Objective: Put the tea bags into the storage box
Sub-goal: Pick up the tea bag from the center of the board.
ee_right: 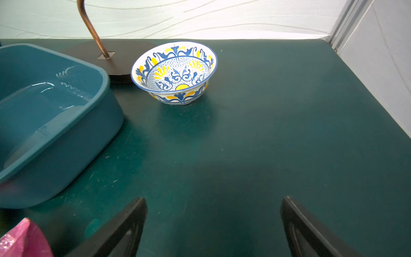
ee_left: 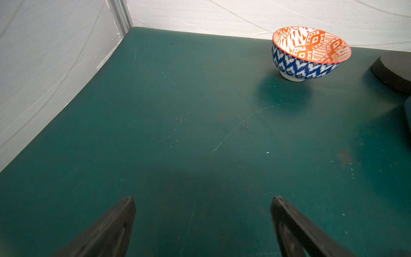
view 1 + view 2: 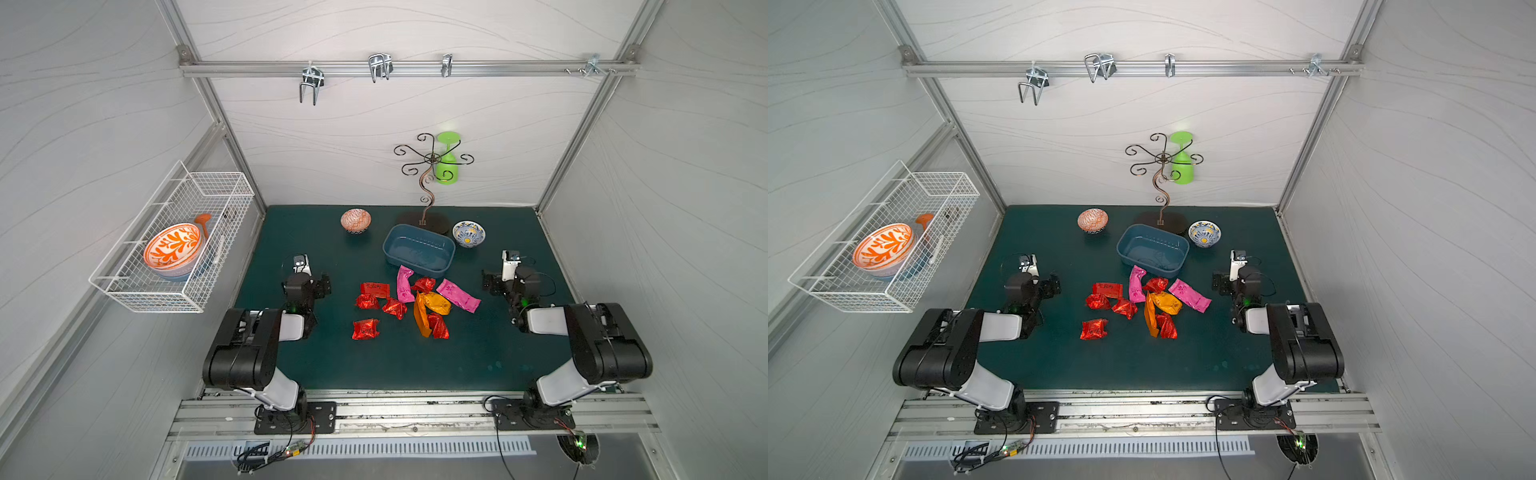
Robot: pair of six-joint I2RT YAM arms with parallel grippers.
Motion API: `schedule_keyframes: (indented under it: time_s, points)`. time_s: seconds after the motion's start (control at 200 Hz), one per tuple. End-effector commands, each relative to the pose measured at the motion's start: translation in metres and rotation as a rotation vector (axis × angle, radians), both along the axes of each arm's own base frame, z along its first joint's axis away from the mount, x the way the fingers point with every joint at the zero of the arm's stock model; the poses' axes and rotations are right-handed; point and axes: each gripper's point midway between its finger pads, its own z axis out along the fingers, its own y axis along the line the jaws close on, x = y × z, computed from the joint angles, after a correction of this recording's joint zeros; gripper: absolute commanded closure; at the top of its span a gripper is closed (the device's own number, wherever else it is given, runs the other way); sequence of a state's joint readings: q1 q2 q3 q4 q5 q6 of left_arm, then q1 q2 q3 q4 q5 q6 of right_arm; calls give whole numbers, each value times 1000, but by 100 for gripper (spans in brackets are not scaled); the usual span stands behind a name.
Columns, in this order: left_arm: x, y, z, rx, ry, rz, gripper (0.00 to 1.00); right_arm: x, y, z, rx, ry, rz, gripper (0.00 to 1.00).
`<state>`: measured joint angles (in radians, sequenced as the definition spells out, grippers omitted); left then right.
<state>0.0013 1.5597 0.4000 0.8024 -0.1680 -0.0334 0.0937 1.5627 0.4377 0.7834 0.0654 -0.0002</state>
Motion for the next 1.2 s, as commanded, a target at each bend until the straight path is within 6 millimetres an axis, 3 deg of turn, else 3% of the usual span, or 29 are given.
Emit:
schedule_keyframes:
  time_s: [0.0, 0.72, 0.87, 0.996, 1.101, 1.196]
  points:
    - [10, -1, 18, -7, -63, -6, 1, 2, 0, 1, 12, 0, 1, 1]
    - [9, 0, 19, -14, -63, -12, 0, 2, -1, 2, 9, -4, -3, 1]
    - [19, -15, 40, 23, 36, -62, 1, 2, -12, 25, -57, 55, -128, 2]
    - [14, -28, 68, 105, 22, -5, 1, -4, 4, 48, -39, 204, -140, 6]
    - [5, -34, 83, -32, 25, 62, 2, -22, 15, 60, -63, 342, -181, 8]
    - [-8, -42, 85, -198, 78, 111, 3, -48, 34, 62, 51, 480, -145, 12]
